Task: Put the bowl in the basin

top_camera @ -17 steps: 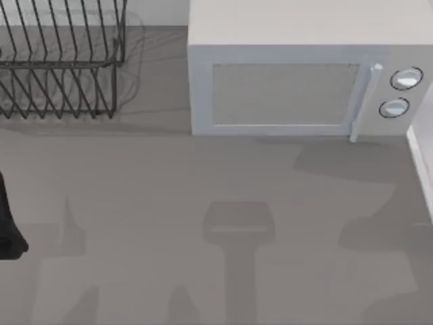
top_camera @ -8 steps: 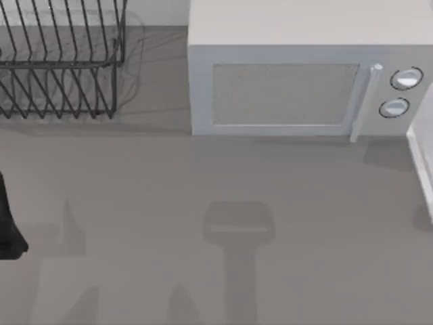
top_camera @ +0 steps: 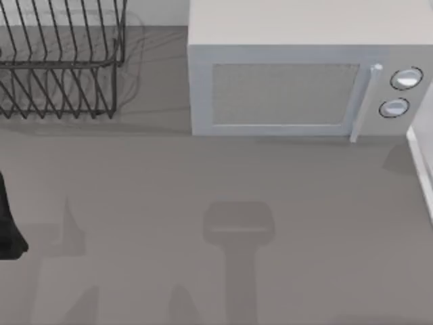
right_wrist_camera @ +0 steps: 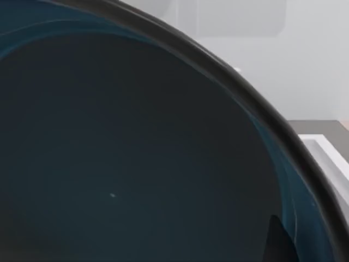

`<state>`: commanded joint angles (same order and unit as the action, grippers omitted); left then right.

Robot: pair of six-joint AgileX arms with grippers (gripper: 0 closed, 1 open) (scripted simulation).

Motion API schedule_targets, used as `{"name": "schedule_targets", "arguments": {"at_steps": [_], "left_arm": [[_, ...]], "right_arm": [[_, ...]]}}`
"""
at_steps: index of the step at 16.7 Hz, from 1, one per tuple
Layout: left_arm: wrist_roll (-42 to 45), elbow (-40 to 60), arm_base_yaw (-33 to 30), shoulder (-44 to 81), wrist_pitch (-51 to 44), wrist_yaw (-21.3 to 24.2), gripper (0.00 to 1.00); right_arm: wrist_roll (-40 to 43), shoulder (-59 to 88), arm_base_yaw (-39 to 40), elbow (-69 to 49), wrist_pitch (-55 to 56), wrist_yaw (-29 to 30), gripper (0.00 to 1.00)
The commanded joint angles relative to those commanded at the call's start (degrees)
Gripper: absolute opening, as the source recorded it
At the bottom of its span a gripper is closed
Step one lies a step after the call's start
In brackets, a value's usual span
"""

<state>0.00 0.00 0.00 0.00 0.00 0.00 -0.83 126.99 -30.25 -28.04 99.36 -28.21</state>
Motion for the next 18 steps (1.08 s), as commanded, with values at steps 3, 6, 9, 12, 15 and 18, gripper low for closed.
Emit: {"name": "schedule_targets", "arguments": {"at_steps": [3, 6, 9, 12, 15, 18], "left_arm": [[0.00, 0.00, 0.00, 0.00, 0.00, 0.00, 1.00], [0.00, 0.00, 0.00, 0.00, 0.00, 0.00, 1.00], [0.00, 0.00, 0.00, 0.00, 0.00, 0.00, 1.00], [0.00, 0.00, 0.00, 0.00, 0.00, 0.00, 1.00], [0.00, 0.00, 0.00, 0.00, 0.00, 0.00, 1.00], [0.00, 0.00, 0.00, 0.00, 0.00, 0.00, 1.00]], "right_arm": [[0.00, 0.00, 0.00, 0.00, 0.00, 0.00, 0.08], [0.00, 0.00, 0.00, 0.00, 0.00, 0.00, 0.30], [0.00, 0.00, 0.00, 0.00, 0.00, 0.00, 0.53], [0.00, 0.00, 0.00, 0.00, 0.00, 0.00, 0.75], [0.00, 0.00, 0.00, 0.00, 0.00, 0.00, 0.98], [0.00, 0.00, 0.00, 0.00, 0.00, 0.00, 1.00]]}}
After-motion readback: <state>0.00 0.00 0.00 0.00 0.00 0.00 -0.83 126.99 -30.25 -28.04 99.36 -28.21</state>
